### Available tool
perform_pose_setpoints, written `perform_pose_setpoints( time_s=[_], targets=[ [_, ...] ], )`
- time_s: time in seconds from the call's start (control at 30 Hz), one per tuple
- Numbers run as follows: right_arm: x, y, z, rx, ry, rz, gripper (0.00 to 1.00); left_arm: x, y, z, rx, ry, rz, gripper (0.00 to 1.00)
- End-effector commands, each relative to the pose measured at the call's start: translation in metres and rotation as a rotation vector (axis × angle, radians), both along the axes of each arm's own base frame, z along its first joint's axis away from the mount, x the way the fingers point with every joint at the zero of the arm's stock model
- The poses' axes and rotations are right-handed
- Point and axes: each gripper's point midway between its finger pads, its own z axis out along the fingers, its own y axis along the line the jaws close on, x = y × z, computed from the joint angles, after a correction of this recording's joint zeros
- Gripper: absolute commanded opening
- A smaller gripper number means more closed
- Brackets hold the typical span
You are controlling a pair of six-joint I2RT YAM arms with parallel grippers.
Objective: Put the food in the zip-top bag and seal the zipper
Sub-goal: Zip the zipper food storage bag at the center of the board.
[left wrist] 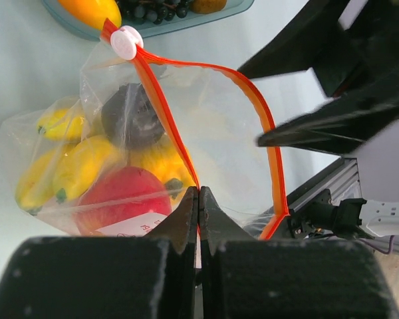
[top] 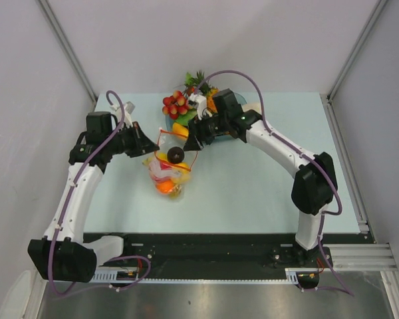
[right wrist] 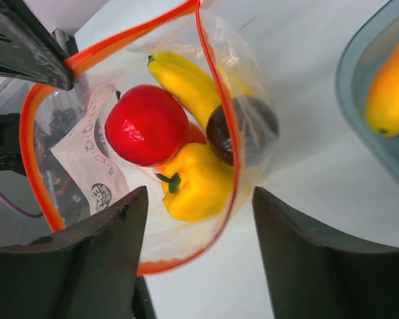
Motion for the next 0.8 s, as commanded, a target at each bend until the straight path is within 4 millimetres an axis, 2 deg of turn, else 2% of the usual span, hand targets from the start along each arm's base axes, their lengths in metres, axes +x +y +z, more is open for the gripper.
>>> perform_pose_setpoints(
  time_s=[0.0, 0.03, 0.07, 0.1, 0.23, 0.33, 0.4, 0.47, 0.5, 0.53, 0.57, 0.63, 0.67, 0.7, 0.73, 0.77],
  targets=[
    [-0.011, 0.011, -0.009, -0.015, 0.048, 0.057, 0.45, -0.014, -0.008, 0.015, -0.008, -0.069, -0.066, 0.00],
    [-0.012, 0.012, -0.005, -0.006, 0.051, 0.068, 0.32, -0.018, -0.011, 0.013, -0.017, -0.064, -0.081, 0.00],
    [-0.017, 0.011, -0.002, -0.002, 0.026, 0.115, 0.07, -0.022, -0.013, 0.015, -0.025, -0.072, -0.096, 0.00],
    [-0.018, 0.012, 0.011, 0.014, -0.006, 0.140, 0.00, -0.027, -0.018, 0.015, -0.031, -0.072, -0.117, 0.00],
    [-0.026, 0.001, 0.044, 0.044, -0.083, 0.214, 0.00, -0.050, -0.041, 0.019, -0.046, -0.091, -0.236, 0.00],
    [-0.046, -0.028, 0.053, -0.005, -0.117, 0.321, 0.00, -0.071, -0.064, 0.021, -0.041, -0.127, -0.359, 0.00],
    [-0.048, -0.043, 0.046, -0.037, -0.191, 0.403, 0.00, -0.080, -0.081, 0.022, -0.042, -0.169, -0.439, 0.00],
    [-0.059, -0.058, 0.029, -0.085, -0.149, 0.453, 0.00, -0.082, -0.088, 0.014, -0.022, -0.194, -0.486, 0.07],
    [-0.055, -0.061, 0.018, -0.099, -0.198, 0.503, 0.00, -0.081, -0.089, 0.010, -0.006, -0.199, -0.494, 0.13],
    [-0.061, -0.068, 0.002, -0.137, -0.164, 0.530, 0.00, -0.078, -0.087, 0.005, 0.022, -0.225, -0.509, 0.23],
    [-0.060, -0.072, -0.008, -0.159, -0.177, 0.557, 0.00, -0.075, -0.086, 0.003, 0.042, -0.240, -0.514, 0.27],
    [-0.052, -0.080, -0.035, -0.211, -0.224, 0.609, 0.00, -0.069, -0.080, 0.007, 0.091, -0.307, -0.527, 0.36],
    [-0.050, -0.085, -0.048, -0.227, -0.217, 0.618, 0.00, -0.066, -0.073, 0.005, 0.109, -0.306, -0.512, 0.37],
    [-0.048, -0.087, -0.054, -0.234, -0.230, 0.620, 0.00, -0.064, -0.067, 0.006, 0.119, -0.319, -0.518, 0.38],
    [-0.036, -0.090, -0.056, -0.234, -0.275, 0.609, 0.00, -0.060, -0.059, 0.004, 0.148, -0.356, -0.538, 0.47],
    [-0.035, -0.091, -0.059, -0.234, -0.280, 0.607, 0.00, -0.051, -0.038, 0.000, 0.154, -0.346, -0.490, 0.54]
  ],
)
